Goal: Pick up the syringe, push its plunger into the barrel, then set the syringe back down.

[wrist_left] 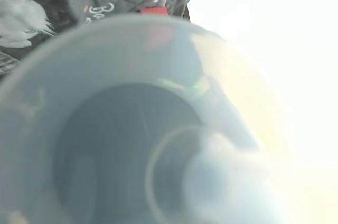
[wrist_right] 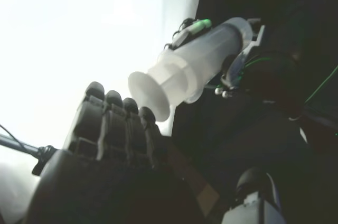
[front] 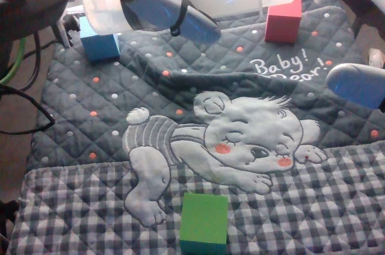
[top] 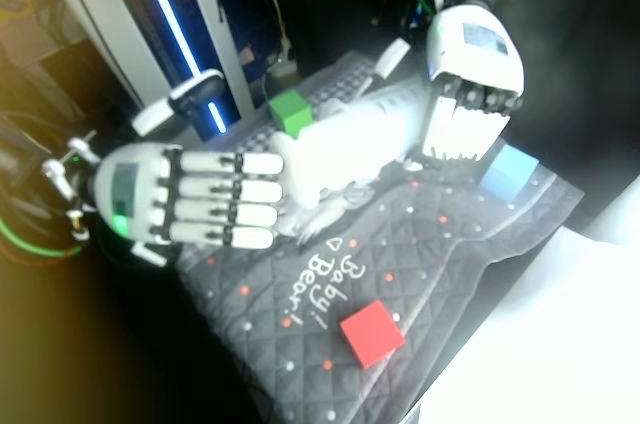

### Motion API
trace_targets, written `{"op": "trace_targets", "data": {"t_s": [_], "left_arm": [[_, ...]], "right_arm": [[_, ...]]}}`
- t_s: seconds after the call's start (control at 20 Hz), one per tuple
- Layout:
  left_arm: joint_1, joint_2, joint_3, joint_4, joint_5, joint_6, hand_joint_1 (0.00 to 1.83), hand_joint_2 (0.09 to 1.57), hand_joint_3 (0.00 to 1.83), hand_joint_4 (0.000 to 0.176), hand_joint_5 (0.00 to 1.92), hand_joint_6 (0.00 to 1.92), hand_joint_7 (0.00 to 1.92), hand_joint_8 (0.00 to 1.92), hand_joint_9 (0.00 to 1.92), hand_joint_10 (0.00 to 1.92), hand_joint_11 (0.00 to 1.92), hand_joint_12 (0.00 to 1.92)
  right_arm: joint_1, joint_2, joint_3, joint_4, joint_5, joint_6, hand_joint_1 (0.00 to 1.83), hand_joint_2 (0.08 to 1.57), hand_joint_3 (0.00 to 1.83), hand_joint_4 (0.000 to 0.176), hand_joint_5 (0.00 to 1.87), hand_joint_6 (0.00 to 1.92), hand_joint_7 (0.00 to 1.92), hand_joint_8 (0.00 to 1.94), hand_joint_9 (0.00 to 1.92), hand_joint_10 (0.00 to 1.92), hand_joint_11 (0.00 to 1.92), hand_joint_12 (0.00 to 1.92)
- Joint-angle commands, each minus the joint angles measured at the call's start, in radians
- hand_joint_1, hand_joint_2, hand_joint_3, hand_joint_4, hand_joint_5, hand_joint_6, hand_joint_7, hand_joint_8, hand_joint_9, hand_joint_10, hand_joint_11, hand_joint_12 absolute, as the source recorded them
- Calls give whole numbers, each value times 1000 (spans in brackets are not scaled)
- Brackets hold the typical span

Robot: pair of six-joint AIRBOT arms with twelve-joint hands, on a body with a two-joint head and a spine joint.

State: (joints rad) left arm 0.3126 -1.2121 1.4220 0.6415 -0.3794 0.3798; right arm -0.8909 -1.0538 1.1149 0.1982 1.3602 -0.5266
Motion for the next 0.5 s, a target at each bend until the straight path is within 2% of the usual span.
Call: {"op": "trace_targets", "data": {"t_s": [0.0, 0.05, 0.25, 0.3, 0.4, 0.45], "left_arm": [[-19, -7, -3, -33, -110, -8, 1138, 1294, 17, 176, 1208, 1921, 1479, 1921, 1541, 1907, 1476, 1921], [-20, -11, -1, -30, -109, -8, 1118, 1292, 15, 176, 1216, 1921, 1472, 1921, 1511, 1879, 1338, 1921], [-22, -17, -2, -21, -105, -8, 1164, 1291, 10, 176, 1188, 1921, 1473, 1920, 1544, 1793, 1359, 1921], [-22, -18, -2, -19, -103, -8, 1154, 1292, 9, 176, 1169, 1921, 1440, 1907, 1468, 1757, 1019, 1921], [-24, -21, -2, -13, -101, -8, 1089, 1308, 13, 175, 1117, 1921, 1398, 1886, 1388, 1740, 638, 1921], [-25, -22, -2, -13, -100, -8, 1167, 1281, 0, 176, 1149, 1921, 1432, 1910, 1455, 1765, 1013, 1921]], "right_arm": [[7, 0, 5, -2, 118, 8, 0, 807, 0, 0, 0, 0, 0, 0, 0, 0, 0, 0], [7, -2, 5, -3, 118, 8, 0, 813, 0, 0, 0, 0, 0, 0, 0, 0, 0, 0], [7, -9, 5, -12, 116, 8, 0, 767, 0, 0, 0, 0, 0, 0, 0, 0, 0, 0], [7, -10, 5, -13, 115, 10, 0, 766, 0, 0, 0, 0, 0, 0, 0, 0, 0, 0], [8, -15, 5, -20, 110, 12, 0, 781, 0, 0, 0, 0, 0, 0, 0, 0, 0, 0], [9, -16, 5, -22, 107, 12, 0, 770, 0, 0, 0, 0, 0, 0, 0, 0, 0, 0]]}}
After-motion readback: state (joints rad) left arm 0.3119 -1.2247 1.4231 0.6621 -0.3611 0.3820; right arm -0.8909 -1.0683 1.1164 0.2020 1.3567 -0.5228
